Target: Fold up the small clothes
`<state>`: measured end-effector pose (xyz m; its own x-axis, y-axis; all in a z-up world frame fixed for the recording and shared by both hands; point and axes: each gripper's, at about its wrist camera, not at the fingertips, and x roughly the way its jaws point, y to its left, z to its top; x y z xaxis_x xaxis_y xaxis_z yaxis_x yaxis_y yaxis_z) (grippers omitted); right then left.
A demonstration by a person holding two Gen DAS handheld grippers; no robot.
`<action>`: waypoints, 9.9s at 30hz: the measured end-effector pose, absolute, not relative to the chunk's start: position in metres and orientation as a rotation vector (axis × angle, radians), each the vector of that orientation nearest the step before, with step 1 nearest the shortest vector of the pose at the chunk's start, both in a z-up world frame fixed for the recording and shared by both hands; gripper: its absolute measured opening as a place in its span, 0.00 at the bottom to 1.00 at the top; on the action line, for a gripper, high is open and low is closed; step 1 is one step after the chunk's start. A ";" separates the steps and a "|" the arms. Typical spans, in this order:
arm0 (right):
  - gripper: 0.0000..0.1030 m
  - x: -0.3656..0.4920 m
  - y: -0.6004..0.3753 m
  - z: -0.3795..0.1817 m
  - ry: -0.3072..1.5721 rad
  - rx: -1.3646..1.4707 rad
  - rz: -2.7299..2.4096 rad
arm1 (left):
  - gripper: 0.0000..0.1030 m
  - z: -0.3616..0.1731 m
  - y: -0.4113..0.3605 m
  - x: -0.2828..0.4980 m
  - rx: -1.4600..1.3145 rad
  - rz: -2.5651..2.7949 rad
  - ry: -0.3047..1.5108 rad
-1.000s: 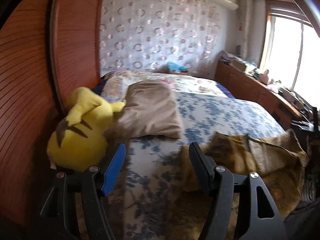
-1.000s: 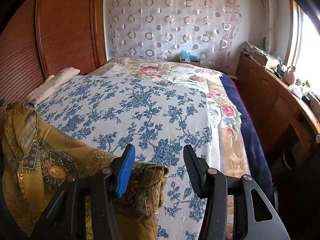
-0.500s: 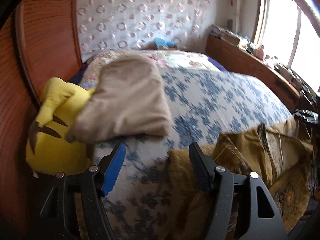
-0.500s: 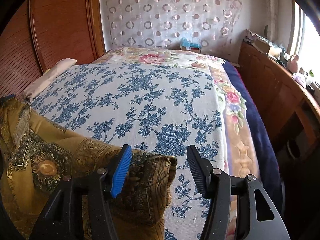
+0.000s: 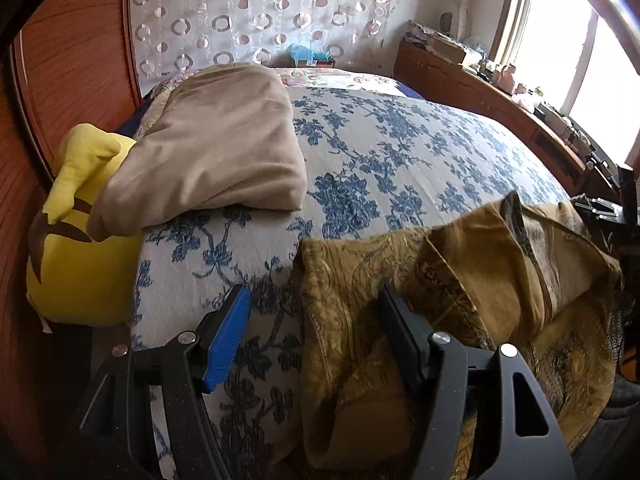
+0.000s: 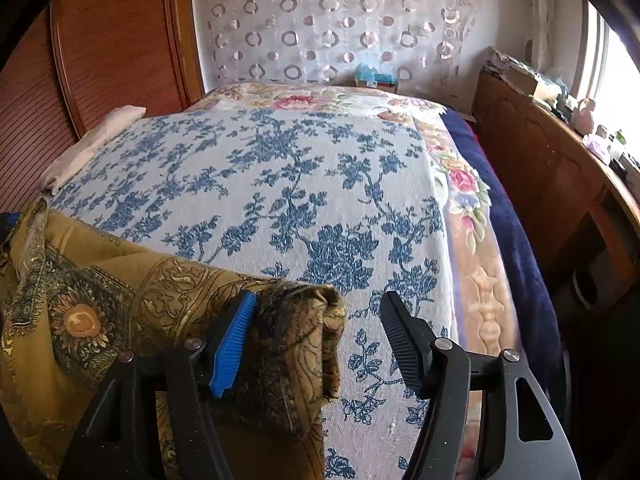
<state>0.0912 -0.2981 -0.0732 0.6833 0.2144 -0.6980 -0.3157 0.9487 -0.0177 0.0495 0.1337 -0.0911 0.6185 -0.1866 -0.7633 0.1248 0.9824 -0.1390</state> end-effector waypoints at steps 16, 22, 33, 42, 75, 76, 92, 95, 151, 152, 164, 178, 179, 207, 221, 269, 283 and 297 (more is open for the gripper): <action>0.65 0.095 -0.298 -0.085 0.833 -0.140 0.404 | 0.34 -0.091 0.128 0.062 -0.091 -0.260 0.910; 0.26 0.085 -0.293 -0.084 0.822 -0.148 0.465 | 0.09 -0.084 0.120 0.053 -0.096 -0.264 0.871; 0.07 0.024 -0.303 -0.006 0.541 -0.060 0.500 | 0.07 0.031 0.105 -0.005 -0.108 -0.283 0.529; 0.07 -0.040 -0.321 0.149 0.200 -0.072 0.546 | 0.07 0.161 0.111 -0.037 -0.078 -0.272 0.217; 0.07 0.148 -0.205 0.148 0.454 -0.312 0.307 | 0.07 0.068 0.138 0.216 -0.055 -0.109 0.438; 0.07 0.162 -0.197 0.141 0.480 -0.312 0.305 | 0.07 0.063 0.136 0.225 -0.056 -0.104 0.455; 0.28 0.266 -0.224 0.098 0.701 -0.205 0.277 | 0.31 -0.001 0.139 0.268 -0.028 -0.088 0.607; 0.40 0.256 -0.228 0.097 0.705 -0.176 0.302 | 0.45 -0.007 0.145 0.251 -0.035 -0.112 0.614; 0.51 0.233 -0.282 0.031 0.798 -0.086 0.235 | 0.37 -0.049 0.145 0.153 -0.066 -0.039 0.726; 0.51 0.233 -0.282 0.031 0.796 -0.085 0.234 | 0.37 -0.050 0.144 0.152 -0.070 -0.047 0.729; 0.51 0.234 -0.281 0.029 0.790 -0.086 0.232 | 0.37 -0.056 0.152 0.189 -0.107 -0.048 0.752; 0.03 0.210 -0.267 0.084 0.662 -0.122 0.370 | 0.02 -0.013 0.137 0.188 -0.114 -0.107 0.626; 0.02 0.205 -0.271 0.089 0.646 -0.108 0.380 | 0.02 -0.004 0.137 0.182 -0.114 -0.107 0.604; 0.02 0.018 -0.338 0.070 0.625 -0.003 0.470 | 0.02 -0.009 0.157 0.016 -0.214 -0.053 0.565; 0.02 -0.019 -0.347 0.030 0.768 0.031 0.444 | 0.02 -0.053 0.158 -0.008 -0.188 0.000 0.697; 0.56 0.088 -0.236 0.001 0.758 -0.205 0.406 | 0.39 -0.064 0.172 0.201 -0.052 0.005 0.858; 0.56 0.086 -0.236 0.002 0.757 -0.202 0.408 | 0.39 -0.064 0.149 0.218 -0.074 -0.033 0.870; 0.56 0.086 -0.235 0.001 0.758 -0.200 0.410 | 0.02 -0.035 0.148 0.214 -0.054 -0.065 0.793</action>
<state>0.0859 -0.2351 0.0008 0.6521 0.2873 -0.7016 -0.4295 0.9026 -0.0296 0.2142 0.1483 -0.0351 0.7001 -0.0782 -0.7097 0.0377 0.9967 -0.0726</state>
